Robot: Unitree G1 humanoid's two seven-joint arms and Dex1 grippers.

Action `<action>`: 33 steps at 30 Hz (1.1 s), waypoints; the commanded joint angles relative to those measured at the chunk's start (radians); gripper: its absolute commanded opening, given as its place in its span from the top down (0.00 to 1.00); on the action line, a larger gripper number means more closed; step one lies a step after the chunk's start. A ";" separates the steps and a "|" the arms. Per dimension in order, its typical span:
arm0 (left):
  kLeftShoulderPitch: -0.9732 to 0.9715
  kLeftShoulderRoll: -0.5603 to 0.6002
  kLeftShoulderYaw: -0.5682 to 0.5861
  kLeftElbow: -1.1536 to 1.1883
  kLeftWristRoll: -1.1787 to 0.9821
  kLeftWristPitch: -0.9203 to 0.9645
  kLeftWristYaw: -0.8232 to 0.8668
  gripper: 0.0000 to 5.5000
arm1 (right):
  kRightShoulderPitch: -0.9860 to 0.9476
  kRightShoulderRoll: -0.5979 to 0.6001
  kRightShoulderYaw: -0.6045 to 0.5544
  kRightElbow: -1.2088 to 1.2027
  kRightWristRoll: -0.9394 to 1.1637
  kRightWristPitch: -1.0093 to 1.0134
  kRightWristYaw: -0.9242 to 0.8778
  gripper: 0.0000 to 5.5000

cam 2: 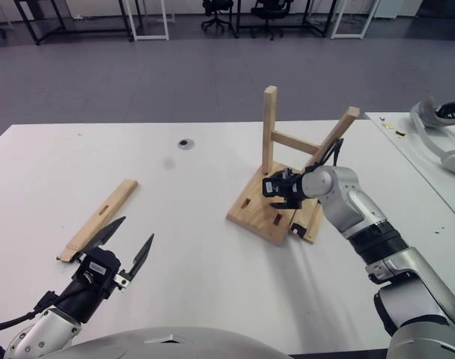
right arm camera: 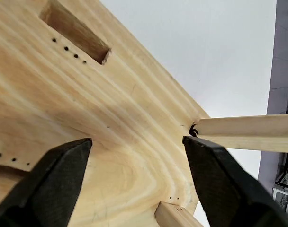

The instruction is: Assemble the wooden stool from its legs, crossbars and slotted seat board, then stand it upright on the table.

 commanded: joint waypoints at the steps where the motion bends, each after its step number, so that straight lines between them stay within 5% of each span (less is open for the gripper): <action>1: 0.006 0.004 0.003 -0.011 -0.004 0.006 -0.011 0.41 | -0.001 0.101 0.059 0.076 0.007 -0.016 0.044 0.34; 5: -0.013 0.004 -0.003 -0.005 0.003 0.006 -0.015 0.41 | -0.001 0.175 0.086 0.168 0.104 -0.059 0.196 0.34; 12: -0.020 0.001 -0.019 -0.008 0.015 0.016 -0.014 0.41 | 0.098 0.054 0.182 0.122 0.095 -0.295 0.366 0.34; 17: -0.008 -0.011 -0.029 -0.016 0.022 0.019 -0.001 0.41 | -0.008 0.066 0.098 0.157 0.082 -0.371 0.234 0.34; 21: -0.002 -0.019 -0.044 -0.021 0.031 0.019 0.005 0.41 | -0.032 0.078 -0.012 -0.026 0.361 -0.210 0.365 0.34; 27: 0.027 -0.037 -0.091 -0.026 0.071 0.007 0.024 0.41 | -0.034 -0.222 -0.047 -0.233 0.632 -0.047 0.615 0.34; 30: 0.047 -0.048 -0.115 -0.018 0.095 -0.004 0.043 0.41 | -0.066 -0.390 0.042 -0.107 0.563 -0.180 0.617 0.34; 33: 0.059 -0.058 -0.128 -0.008 0.109 -0.014 0.062 0.41 | -0.134 -0.387 0.071 0.090 0.389 -0.300 0.613 0.34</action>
